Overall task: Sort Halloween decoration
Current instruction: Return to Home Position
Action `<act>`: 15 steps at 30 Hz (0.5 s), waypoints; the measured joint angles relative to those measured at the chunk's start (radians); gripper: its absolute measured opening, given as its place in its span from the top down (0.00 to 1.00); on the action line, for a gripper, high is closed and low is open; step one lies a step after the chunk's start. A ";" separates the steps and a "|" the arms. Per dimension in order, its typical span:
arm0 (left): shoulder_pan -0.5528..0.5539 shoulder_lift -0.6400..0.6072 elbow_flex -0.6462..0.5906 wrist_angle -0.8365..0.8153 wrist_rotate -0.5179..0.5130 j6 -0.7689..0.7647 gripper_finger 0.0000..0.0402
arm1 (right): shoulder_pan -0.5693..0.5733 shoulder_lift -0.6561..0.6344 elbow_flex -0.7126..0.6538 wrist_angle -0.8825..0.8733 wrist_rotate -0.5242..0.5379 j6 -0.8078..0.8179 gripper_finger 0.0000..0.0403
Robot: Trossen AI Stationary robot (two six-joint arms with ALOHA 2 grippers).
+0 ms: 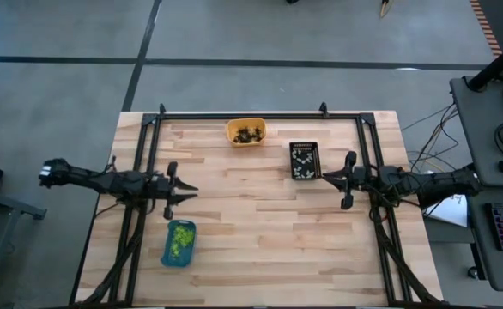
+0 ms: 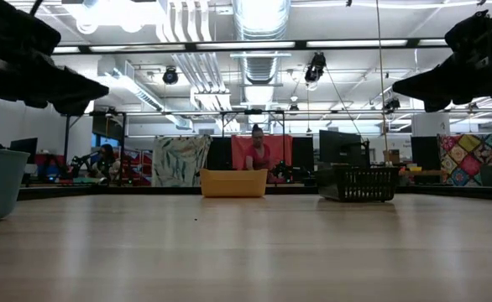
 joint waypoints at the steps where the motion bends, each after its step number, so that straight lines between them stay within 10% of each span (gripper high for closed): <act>1: 0.000 0.012 0.000 0.001 -0.001 -0.014 0.82 | 0.000 0.000 0.000 0.000 0.000 0.000 0.93; 15: 0.001 0.104 0.007 0.057 -0.011 -0.008 0.82 | 0.000 0.000 0.000 -0.001 0.000 0.000 0.93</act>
